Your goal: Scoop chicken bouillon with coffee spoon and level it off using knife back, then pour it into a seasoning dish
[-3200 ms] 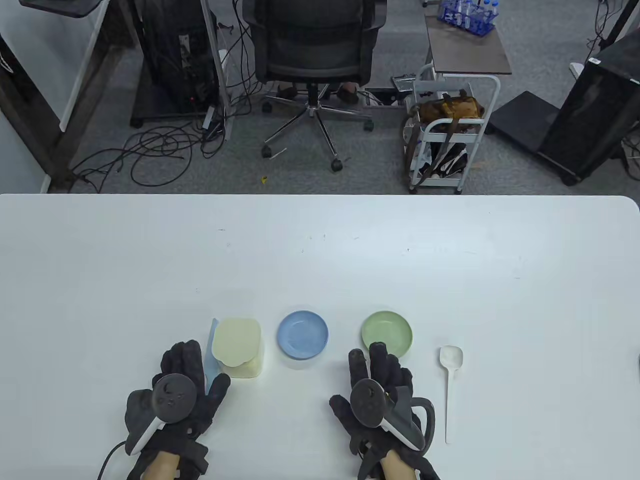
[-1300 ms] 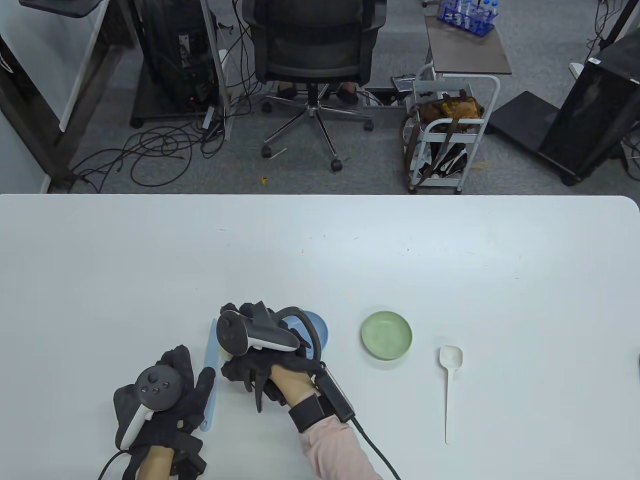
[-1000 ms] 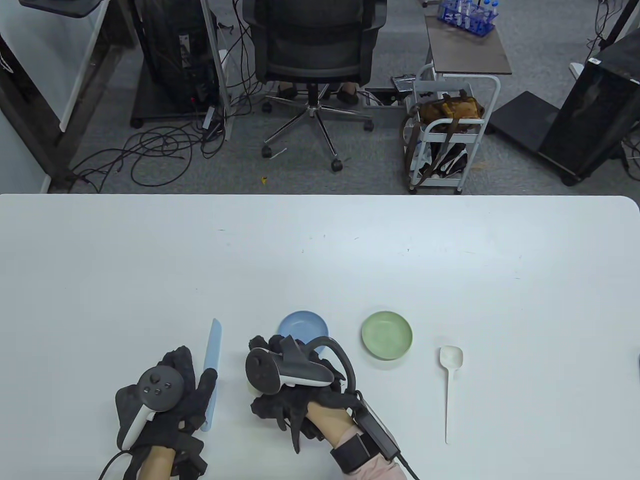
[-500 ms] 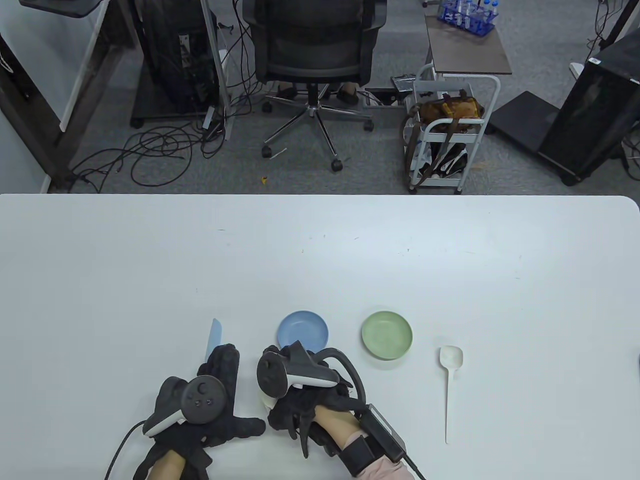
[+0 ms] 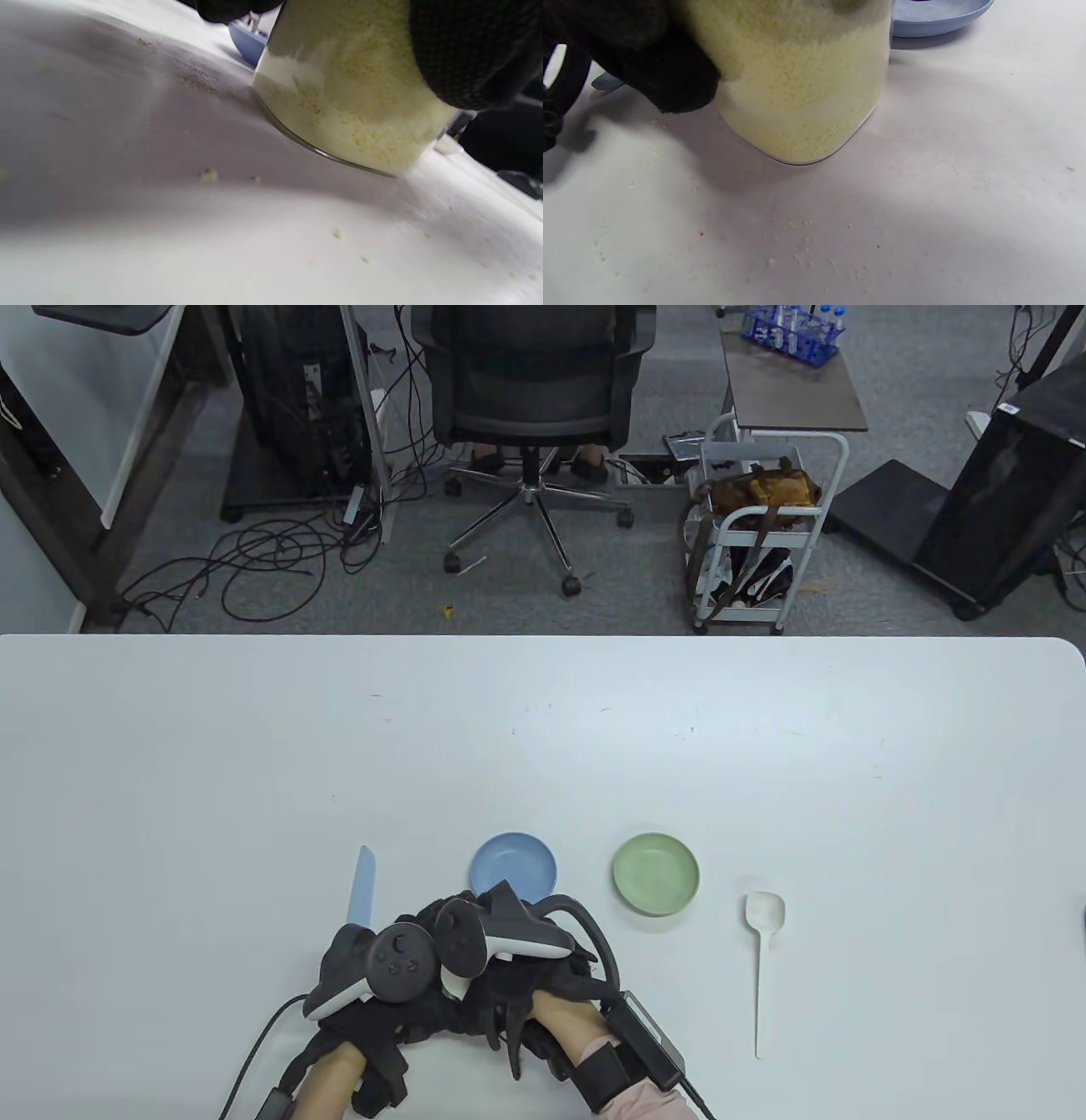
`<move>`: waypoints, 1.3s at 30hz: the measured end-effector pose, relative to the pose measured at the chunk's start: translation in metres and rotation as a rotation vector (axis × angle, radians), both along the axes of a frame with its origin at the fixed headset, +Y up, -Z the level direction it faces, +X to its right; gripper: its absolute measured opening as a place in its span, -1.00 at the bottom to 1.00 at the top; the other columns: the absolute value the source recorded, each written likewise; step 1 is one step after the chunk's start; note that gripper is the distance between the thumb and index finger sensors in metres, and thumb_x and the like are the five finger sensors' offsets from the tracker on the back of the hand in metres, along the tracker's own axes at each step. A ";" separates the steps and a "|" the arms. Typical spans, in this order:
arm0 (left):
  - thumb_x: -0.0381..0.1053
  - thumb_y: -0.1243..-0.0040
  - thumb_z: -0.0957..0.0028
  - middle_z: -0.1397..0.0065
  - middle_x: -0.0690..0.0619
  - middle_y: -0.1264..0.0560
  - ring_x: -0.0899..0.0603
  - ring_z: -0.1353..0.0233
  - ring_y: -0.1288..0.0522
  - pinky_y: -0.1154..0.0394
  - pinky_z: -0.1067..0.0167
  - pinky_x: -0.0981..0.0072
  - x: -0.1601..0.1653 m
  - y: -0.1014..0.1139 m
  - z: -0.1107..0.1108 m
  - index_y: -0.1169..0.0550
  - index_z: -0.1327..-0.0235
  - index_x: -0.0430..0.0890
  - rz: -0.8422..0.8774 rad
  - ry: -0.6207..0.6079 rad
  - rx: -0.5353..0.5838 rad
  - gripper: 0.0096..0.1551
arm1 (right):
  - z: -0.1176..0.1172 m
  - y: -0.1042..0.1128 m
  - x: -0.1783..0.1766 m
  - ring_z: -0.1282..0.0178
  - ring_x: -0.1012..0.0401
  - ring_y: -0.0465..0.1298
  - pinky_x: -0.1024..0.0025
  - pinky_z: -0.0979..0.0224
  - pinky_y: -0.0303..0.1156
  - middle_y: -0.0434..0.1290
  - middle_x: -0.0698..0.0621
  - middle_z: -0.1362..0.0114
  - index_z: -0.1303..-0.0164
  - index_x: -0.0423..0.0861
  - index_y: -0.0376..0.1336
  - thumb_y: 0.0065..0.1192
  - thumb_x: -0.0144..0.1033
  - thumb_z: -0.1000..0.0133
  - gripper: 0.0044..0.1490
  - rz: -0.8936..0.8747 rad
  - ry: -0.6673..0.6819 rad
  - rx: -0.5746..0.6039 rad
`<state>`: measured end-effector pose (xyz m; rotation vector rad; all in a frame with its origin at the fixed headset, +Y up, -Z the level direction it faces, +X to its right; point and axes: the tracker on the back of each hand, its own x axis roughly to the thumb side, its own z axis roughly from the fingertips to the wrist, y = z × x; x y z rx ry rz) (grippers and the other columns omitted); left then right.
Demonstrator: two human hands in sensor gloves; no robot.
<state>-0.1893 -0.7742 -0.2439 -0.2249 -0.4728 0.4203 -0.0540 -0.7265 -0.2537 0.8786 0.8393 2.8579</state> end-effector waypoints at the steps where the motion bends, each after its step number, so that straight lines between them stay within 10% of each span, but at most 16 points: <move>1: 0.40 -0.53 0.48 -0.67 -0.12 -0.16 -0.24 -0.69 -0.24 -0.08 -0.54 -0.23 0.000 0.000 -0.001 0.07 -0.54 -0.13 0.021 0.002 -0.008 0.52 | 0.000 0.000 0.000 -0.46 -0.29 -0.20 -0.22 -0.43 0.00 -0.50 -0.36 -0.45 -0.20 -0.21 -0.70 0.32 0.03 0.13 0.48 0.003 0.002 0.001; 18: 0.37 -0.58 0.51 -0.56 -0.12 -0.27 -0.16 -0.56 -0.40 -0.05 -0.56 -0.22 0.000 -0.001 0.000 0.04 -0.54 -0.16 0.005 -0.010 0.011 0.54 | -0.023 0.010 0.013 -0.46 -0.36 -0.27 -0.34 -0.39 -0.09 -0.49 -0.37 -0.45 -0.24 -0.21 -0.65 0.41 -0.07 0.11 0.47 -0.211 -0.040 -0.361; 28: 0.37 -0.58 0.51 -0.56 -0.13 -0.26 -0.17 -0.55 -0.40 -0.05 -0.55 -0.23 -0.001 -0.001 0.001 0.04 -0.53 -0.16 0.004 -0.020 0.006 0.54 | -0.020 0.053 0.064 -0.43 -0.38 -0.18 -0.11 -0.34 0.03 -0.44 -0.34 -0.47 -0.28 -0.18 -0.59 0.43 0.02 0.15 0.47 -0.320 -0.121 -0.022; 39: 0.38 -0.57 0.49 -0.56 -0.12 -0.26 -0.16 -0.55 -0.40 -0.06 -0.54 -0.24 -0.001 -0.001 0.001 0.05 -0.54 -0.15 0.001 -0.022 0.002 0.53 | 0.012 -0.031 0.118 -0.46 -0.35 -0.27 -0.03 -0.39 -0.02 -0.50 -0.30 -0.48 -0.28 -0.15 -0.63 0.21 0.28 0.09 0.42 -0.052 -0.156 0.011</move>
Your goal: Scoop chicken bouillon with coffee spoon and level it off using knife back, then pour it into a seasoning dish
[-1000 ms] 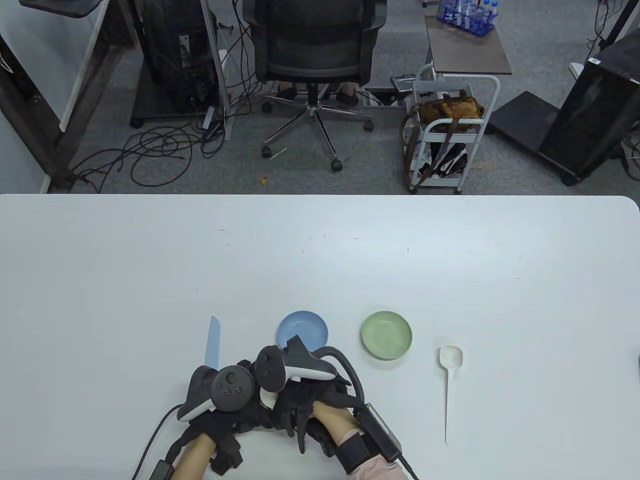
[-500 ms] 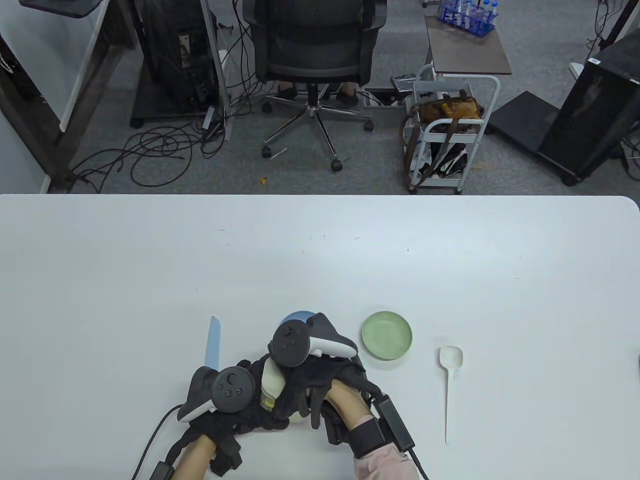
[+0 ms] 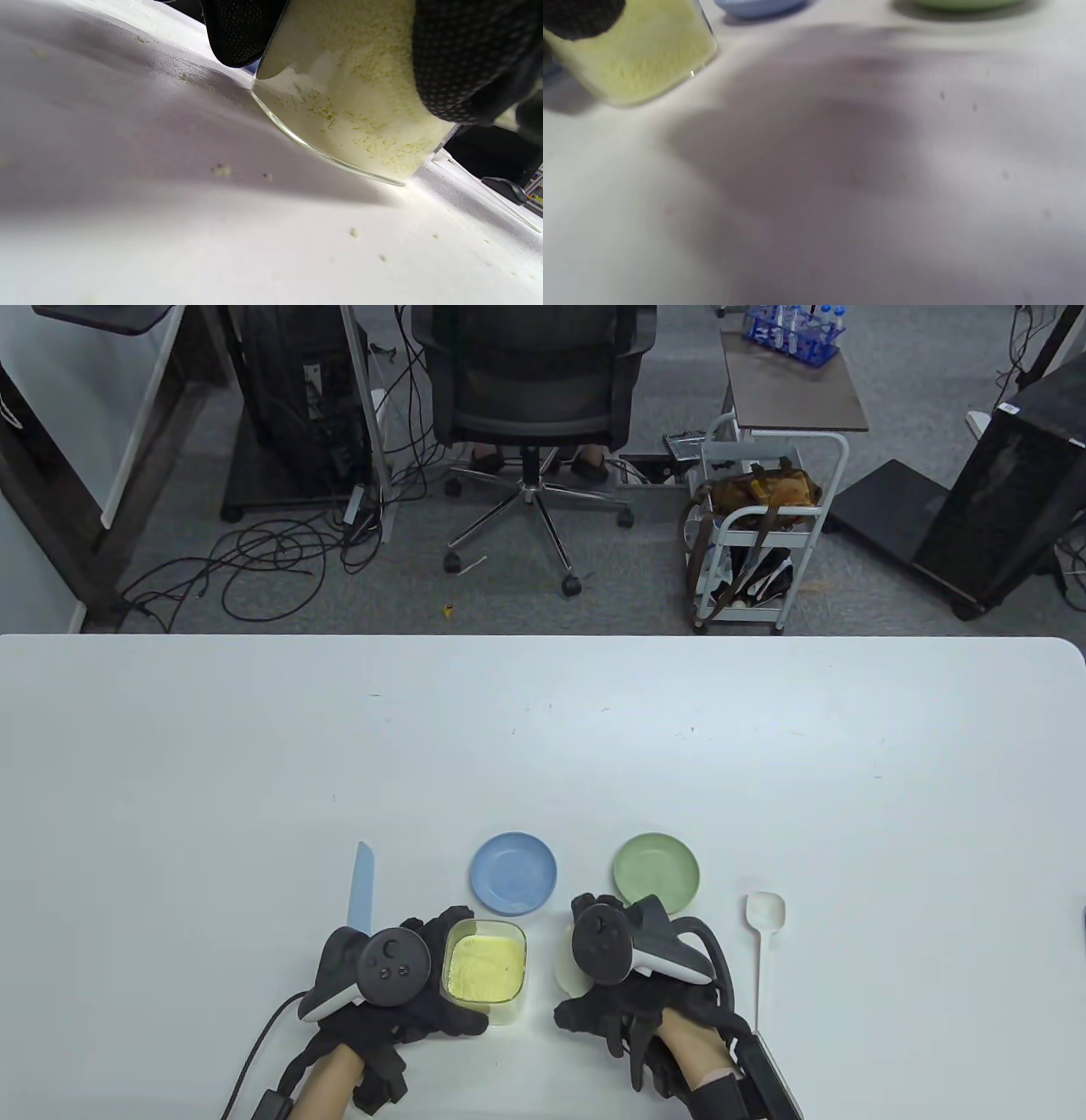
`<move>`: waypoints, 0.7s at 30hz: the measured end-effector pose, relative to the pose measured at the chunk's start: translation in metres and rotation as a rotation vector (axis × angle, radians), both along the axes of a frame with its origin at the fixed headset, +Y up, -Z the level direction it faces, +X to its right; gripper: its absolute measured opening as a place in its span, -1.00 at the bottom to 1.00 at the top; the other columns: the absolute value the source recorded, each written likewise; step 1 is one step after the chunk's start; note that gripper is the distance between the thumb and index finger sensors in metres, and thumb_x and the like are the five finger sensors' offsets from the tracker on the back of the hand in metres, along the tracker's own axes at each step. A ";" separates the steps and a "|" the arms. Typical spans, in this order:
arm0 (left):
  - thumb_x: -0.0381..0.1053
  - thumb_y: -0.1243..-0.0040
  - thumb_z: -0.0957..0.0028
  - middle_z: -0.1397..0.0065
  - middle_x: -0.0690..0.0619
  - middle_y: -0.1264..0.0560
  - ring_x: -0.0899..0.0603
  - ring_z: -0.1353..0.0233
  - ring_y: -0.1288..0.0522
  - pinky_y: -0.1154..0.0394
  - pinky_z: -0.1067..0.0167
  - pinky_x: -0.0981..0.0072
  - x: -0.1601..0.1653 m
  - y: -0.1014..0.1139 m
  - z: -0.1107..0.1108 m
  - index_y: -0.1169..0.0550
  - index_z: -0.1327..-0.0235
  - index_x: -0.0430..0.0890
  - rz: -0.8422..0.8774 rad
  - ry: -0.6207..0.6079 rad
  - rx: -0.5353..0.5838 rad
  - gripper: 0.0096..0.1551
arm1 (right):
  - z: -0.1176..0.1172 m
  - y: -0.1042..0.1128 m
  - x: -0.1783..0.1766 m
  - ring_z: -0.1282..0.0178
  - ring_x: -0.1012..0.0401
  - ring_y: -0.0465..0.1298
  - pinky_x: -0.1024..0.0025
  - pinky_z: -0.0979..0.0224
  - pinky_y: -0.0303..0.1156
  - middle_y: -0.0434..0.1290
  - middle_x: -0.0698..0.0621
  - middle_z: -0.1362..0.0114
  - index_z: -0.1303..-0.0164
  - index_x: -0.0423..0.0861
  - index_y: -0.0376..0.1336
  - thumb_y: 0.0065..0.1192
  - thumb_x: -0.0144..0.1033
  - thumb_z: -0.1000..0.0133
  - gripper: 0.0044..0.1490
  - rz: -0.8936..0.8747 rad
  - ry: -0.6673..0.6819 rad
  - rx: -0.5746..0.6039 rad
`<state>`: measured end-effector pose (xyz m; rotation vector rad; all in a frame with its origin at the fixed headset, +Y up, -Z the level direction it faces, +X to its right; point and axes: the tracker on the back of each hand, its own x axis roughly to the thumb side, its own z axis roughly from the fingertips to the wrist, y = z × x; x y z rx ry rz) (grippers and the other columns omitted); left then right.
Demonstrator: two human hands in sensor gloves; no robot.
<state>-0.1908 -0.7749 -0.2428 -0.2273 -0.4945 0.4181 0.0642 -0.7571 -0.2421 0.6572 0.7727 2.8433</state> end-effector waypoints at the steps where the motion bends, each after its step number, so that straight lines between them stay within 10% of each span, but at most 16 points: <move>1: 0.38 -0.57 0.50 -0.56 -0.12 -0.26 -0.16 -0.55 -0.40 -0.06 -0.54 -0.24 0.000 0.000 0.000 0.05 -0.54 -0.15 0.001 0.000 -0.001 0.54 | 0.003 -0.008 -0.002 -0.46 -0.35 -0.26 -0.03 -0.39 -0.02 -0.49 -0.30 -0.49 -0.30 -0.15 -0.62 0.19 0.29 0.09 0.41 0.007 0.014 0.013; 11: 0.38 -0.56 0.49 -0.56 -0.12 -0.24 -0.17 -0.57 -0.37 -0.05 -0.53 -0.26 0.000 0.000 0.001 0.07 -0.54 -0.15 0.001 0.001 -0.011 0.54 | 0.014 -0.043 -0.009 -0.50 -0.29 -0.54 0.04 -0.41 -0.28 -0.68 -0.11 -0.51 -0.21 0.01 -0.73 -0.11 0.47 0.20 0.34 0.195 0.030 0.018; 21: 0.38 -0.56 0.47 -0.56 -0.13 -0.24 -0.18 -0.57 -0.36 -0.04 -0.53 -0.27 0.000 0.000 0.001 0.07 -0.54 -0.15 0.002 -0.001 -0.016 0.53 | 0.015 -0.008 0.022 -0.49 -0.30 -0.64 -0.17 -0.53 -0.42 -0.72 -0.16 -0.48 -0.25 -0.01 -0.69 0.00 0.48 0.22 0.40 0.028 -0.058 0.126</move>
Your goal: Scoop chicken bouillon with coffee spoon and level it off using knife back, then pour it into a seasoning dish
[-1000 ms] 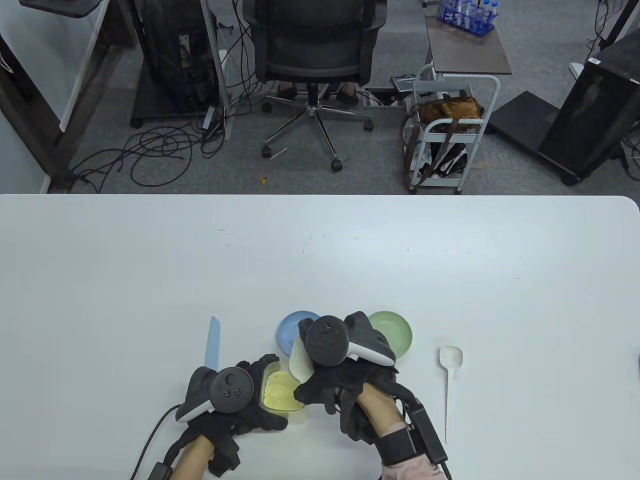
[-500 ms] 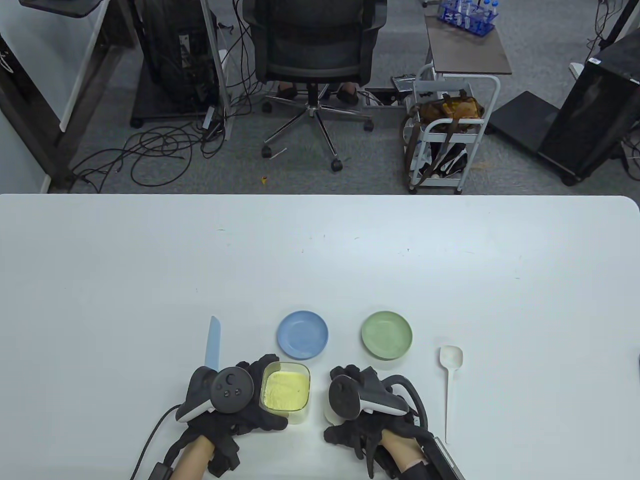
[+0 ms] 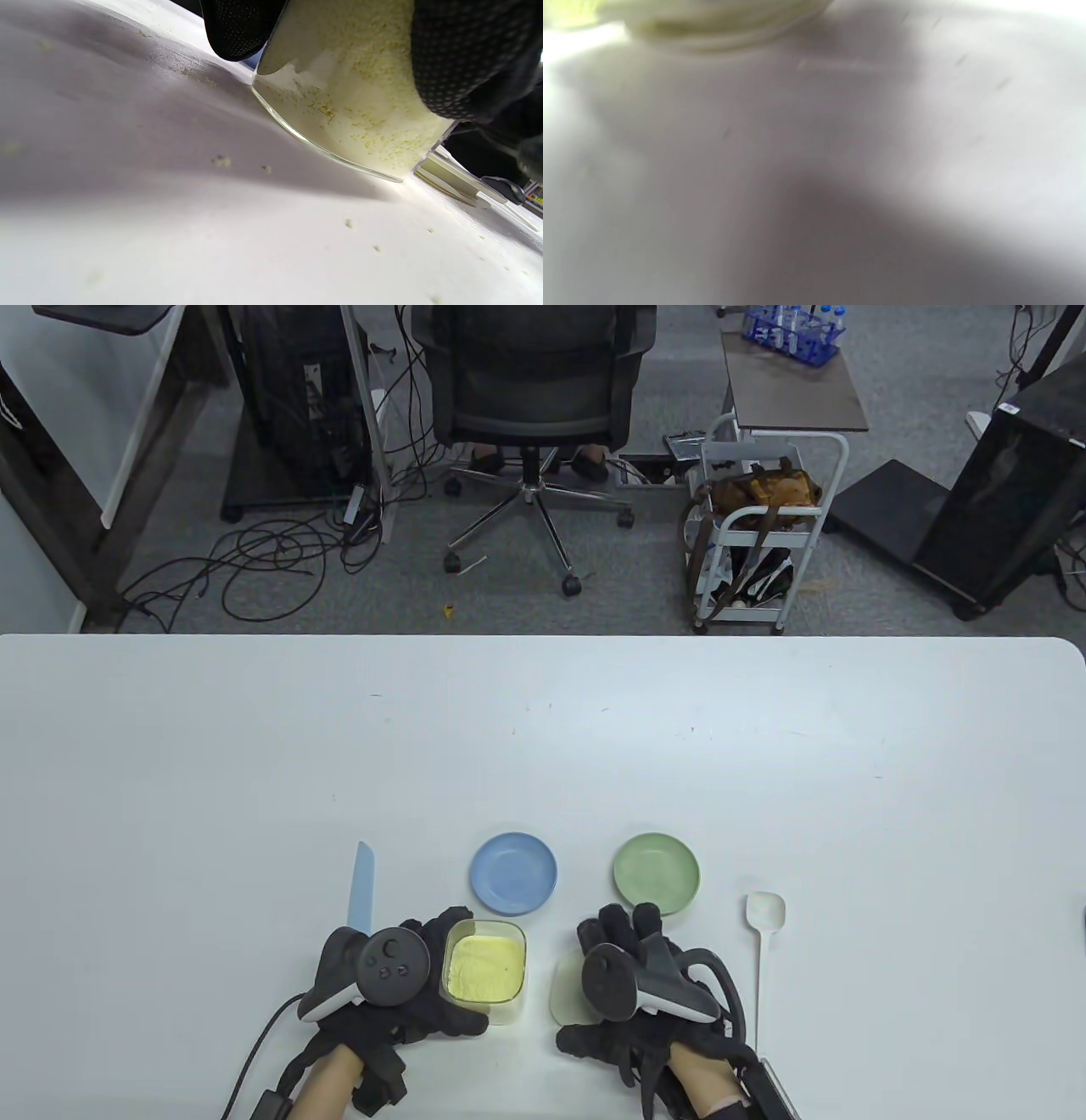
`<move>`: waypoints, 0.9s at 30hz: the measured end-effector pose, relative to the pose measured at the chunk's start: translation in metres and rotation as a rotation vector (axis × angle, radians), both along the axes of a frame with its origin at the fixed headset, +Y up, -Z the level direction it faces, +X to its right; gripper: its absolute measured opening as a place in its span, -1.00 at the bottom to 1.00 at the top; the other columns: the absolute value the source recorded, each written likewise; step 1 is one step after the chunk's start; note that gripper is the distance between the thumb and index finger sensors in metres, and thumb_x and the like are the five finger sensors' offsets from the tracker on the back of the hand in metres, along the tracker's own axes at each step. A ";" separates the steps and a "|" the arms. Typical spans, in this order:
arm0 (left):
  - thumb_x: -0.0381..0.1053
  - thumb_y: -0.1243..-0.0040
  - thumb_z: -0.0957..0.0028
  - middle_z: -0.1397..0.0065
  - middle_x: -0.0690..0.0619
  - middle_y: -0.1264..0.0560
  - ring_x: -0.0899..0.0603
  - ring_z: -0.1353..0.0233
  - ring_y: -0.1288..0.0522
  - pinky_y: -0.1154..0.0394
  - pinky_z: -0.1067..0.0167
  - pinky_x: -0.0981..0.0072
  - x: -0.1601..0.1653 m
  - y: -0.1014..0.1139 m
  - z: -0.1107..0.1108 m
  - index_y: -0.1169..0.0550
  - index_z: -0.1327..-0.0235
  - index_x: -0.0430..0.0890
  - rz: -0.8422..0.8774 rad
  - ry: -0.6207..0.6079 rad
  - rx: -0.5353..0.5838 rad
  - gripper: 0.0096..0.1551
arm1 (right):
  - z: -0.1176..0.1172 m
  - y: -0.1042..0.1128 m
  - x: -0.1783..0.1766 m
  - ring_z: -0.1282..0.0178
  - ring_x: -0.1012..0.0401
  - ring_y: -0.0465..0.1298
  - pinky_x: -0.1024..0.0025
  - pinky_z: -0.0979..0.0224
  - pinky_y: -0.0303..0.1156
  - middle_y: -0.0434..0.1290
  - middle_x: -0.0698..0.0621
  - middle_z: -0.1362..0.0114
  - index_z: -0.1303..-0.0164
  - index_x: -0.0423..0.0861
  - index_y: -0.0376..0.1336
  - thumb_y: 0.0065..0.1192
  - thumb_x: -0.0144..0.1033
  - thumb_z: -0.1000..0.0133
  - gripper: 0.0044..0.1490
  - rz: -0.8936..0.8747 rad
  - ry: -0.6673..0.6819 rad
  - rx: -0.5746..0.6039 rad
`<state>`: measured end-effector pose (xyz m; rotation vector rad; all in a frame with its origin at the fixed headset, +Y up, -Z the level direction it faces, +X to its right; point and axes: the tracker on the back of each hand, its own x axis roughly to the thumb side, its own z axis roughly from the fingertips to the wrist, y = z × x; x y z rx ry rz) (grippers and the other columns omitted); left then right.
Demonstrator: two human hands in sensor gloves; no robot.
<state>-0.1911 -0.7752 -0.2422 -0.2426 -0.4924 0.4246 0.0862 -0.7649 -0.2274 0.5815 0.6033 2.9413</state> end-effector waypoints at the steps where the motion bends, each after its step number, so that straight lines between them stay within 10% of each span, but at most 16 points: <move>1: 0.38 -0.56 0.47 -0.56 -0.12 -0.23 -0.18 -0.57 -0.36 -0.04 -0.53 -0.27 0.000 0.000 0.000 0.07 -0.53 -0.15 0.000 0.000 -0.001 0.53 | -0.001 0.008 0.008 -0.49 -0.31 -0.63 -0.16 -0.53 -0.41 -0.72 -0.16 -0.48 -0.25 -0.01 -0.69 0.01 0.47 0.21 0.40 -0.004 -0.033 0.027; 6: 0.38 -0.55 0.46 -0.57 -0.13 -0.23 -0.19 -0.57 -0.35 -0.04 -0.53 -0.27 0.000 0.000 0.000 0.08 -0.53 -0.15 -0.002 -0.001 -0.004 0.53 | -0.006 0.034 0.049 -0.56 -0.26 -0.42 -0.12 -0.53 -0.26 -0.58 -0.21 -0.51 -0.25 -0.09 -0.64 0.15 0.31 0.14 0.39 -0.026 -0.290 0.188; 14: 0.38 -0.55 0.45 -0.57 -0.14 -0.22 -0.19 -0.58 -0.35 -0.02 -0.53 -0.28 0.000 0.000 0.000 0.08 -0.53 -0.16 -0.004 -0.002 -0.006 0.53 | 0.005 0.018 0.119 -0.35 -0.21 0.07 0.12 -0.25 0.13 -0.19 -0.38 -0.43 -0.32 -0.29 -0.41 0.22 0.17 0.12 0.30 0.141 -0.750 0.082; 27: 0.38 -0.55 0.45 -0.57 -0.13 -0.22 -0.19 -0.58 -0.34 -0.02 -0.53 -0.28 0.000 0.000 0.001 0.08 -0.53 -0.15 0.000 -0.002 -0.016 0.53 | 0.005 -0.014 0.132 0.03 -0.12 0.35 0.21 0.03 0.26 0.22 -0.29 -0.17 -0.20 -0.27 0.04 0.09 0.09 0.07 -0.15 0.223 -0.823 0.072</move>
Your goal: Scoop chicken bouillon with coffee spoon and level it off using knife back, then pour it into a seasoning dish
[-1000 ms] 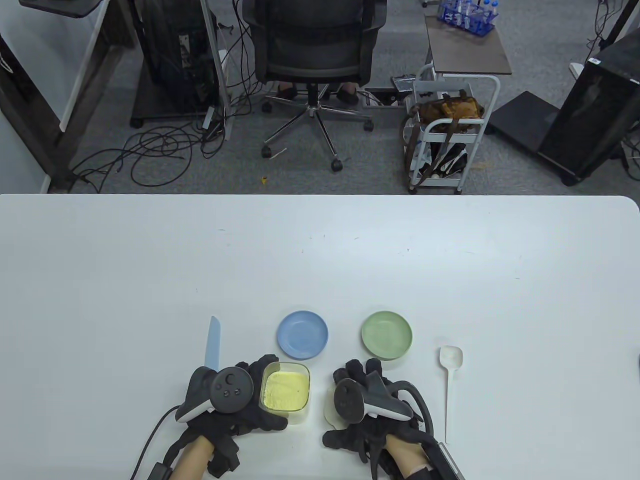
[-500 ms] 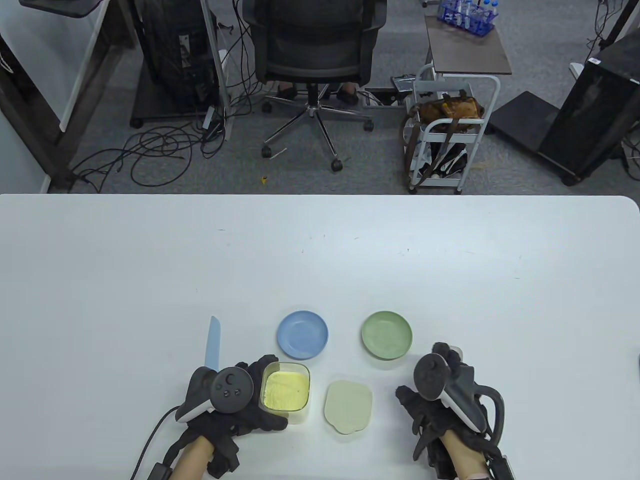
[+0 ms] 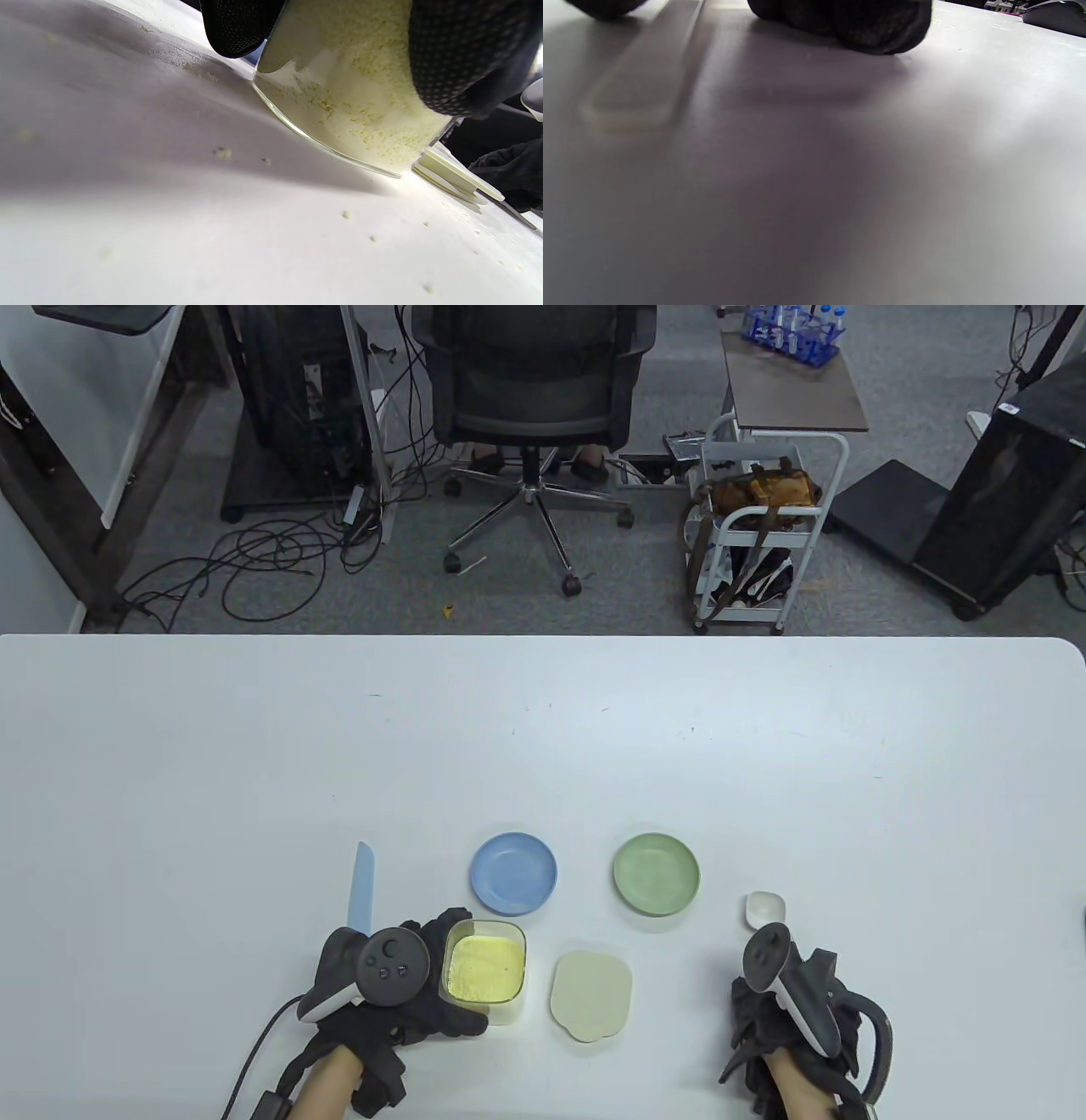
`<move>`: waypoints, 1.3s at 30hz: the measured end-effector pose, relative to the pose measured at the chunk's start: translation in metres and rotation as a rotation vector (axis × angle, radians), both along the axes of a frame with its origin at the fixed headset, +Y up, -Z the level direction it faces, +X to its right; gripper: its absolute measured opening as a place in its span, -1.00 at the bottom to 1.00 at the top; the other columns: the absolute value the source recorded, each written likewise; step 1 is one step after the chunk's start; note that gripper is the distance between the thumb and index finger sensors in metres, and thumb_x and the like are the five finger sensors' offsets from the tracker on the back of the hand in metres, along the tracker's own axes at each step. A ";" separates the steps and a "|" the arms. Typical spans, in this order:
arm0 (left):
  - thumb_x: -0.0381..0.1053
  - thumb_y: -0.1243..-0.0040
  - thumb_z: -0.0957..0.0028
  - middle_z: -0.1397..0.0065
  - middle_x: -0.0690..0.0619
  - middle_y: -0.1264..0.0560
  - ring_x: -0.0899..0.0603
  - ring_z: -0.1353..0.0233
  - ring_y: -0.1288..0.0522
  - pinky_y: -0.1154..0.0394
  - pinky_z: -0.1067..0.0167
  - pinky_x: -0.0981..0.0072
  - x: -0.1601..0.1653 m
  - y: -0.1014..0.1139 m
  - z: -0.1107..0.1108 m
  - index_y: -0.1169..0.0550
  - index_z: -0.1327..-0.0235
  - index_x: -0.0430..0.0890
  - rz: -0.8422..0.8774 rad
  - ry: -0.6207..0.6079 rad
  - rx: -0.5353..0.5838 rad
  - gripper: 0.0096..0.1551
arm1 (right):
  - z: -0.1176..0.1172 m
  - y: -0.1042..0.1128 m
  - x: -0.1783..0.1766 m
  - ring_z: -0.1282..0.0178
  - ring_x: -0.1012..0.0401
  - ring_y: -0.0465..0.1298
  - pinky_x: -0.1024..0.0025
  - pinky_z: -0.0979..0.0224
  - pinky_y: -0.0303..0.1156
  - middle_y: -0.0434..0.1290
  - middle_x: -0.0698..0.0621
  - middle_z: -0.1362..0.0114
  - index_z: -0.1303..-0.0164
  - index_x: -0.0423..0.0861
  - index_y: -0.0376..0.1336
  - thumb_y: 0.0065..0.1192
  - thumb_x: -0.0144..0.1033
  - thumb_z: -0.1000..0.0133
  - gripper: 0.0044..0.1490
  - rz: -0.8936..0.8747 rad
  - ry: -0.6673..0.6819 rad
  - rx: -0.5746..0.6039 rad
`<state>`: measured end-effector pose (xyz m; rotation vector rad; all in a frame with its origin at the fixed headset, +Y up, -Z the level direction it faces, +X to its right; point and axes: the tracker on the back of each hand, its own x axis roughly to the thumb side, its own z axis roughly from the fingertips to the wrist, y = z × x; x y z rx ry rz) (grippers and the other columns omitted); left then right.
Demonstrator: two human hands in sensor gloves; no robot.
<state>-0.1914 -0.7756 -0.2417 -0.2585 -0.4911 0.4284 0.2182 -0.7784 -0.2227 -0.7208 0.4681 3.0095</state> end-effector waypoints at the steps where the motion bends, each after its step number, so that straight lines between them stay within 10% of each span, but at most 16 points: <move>1: 0.38 -0.55 0.46 -0.57 -0.13 -0.22 -0.19 -0.58 -0.34 -0.03 -0.53 -0.28 0.000 0.000 0.000 0.08 -0.53 -0.15 -0.001 0.000 -0.001 0.52 | -0.001 0.000 -0.002 0.05 -0.10 0.35 0.21 0.04 0.26 0.24 -0.28 -0.15 -0.18 -0.25 0.05 0.07 0.07 0.07 -0.18 0.018 0.005 0.010; 22: 0.38 -0.54 0.44 -0.57 -0.15 -0.21 -0.20 -0.59 -0.34 -0.03 -0.53 -0.29 -0.001 -0.001 0.000 0.08 -0.53 -0.16 0.010 0.002 -0.008 0.52 | -0.011 0.008 -0.011 0.20 -0.02 0.43 0.21 0.14 0.30 0.38 -0.13 0.04 0.03 -0.17 0.18 0.08 -0.14 0.05 -0.50 0.039 -0.075 -0.021; 35: 0.38 -0.54 0.43 -0.57 -0.14 -0.21 -0.20 -0.58 -0.34 -0.04 -0.53 -0.28 -0.001 -0.001 0.001 0.08 -0.53 -0.16 0.009 0.005 -0.013 0.51 | -0.018 0.111 -0.055 0.19 -0.07 0.47 0.14 0.15 0.31 0.33 -0.32 -0.26 0.03 -0.07 0.26 0.24 -0.21 0.08 -0.55 -0.190 0.117 0.257; 39: 0.39 -0.53 0.43 -0.57 -0.14 -0.21 -0.20 -0.58 -0.34 -0.05 -0.53 -0.28 -0.001 -0.001 0.001 0.08 -0.53 -0.16 0.009 0.005 -0.012 0.51 | -0.017 0.123 -0.089 0.38 -0.01 0.57 0.06 0.23 0.38 0.53 -0.26 -0.07 0.05 -0.13 0.30 0.28 -0.24 0.09 -0.55 -0.291 0.307 0.267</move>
